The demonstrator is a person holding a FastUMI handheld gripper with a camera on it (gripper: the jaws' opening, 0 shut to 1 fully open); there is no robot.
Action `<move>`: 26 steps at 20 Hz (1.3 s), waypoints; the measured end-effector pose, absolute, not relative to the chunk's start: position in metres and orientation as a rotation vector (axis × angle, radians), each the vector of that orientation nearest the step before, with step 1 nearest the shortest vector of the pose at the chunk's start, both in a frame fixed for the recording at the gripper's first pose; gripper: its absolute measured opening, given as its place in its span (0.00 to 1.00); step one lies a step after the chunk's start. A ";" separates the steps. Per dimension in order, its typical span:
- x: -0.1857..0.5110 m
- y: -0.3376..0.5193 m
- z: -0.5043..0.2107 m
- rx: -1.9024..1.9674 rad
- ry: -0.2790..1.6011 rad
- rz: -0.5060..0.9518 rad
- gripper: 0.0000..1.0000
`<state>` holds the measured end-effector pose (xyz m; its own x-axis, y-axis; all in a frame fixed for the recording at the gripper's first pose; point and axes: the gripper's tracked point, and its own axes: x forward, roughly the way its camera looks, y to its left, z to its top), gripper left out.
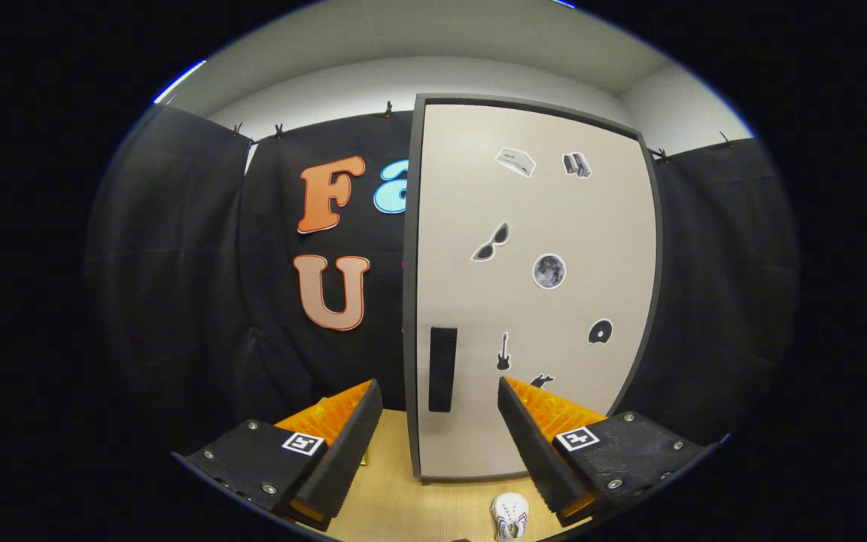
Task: Open the shoe cabinet door, grab the shoes and put them into the shoe cabinet, then close the shoe cabinet door.
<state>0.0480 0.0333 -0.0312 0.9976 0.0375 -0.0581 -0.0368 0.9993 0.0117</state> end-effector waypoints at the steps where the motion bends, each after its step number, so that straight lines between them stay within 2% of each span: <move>1: 0.052 0.034 -0.033 0.006 0.055 0.030 0.96; 14: 0.144 0.038 -0.077 -0.055 0.100 -0.071 0.94; 22: 0.183 0.040 -0.097 -0.047 0.134 -0.098 0.73; 26: 0.188 0.042 -0.101 -0.012 0.139 -0.086 0.55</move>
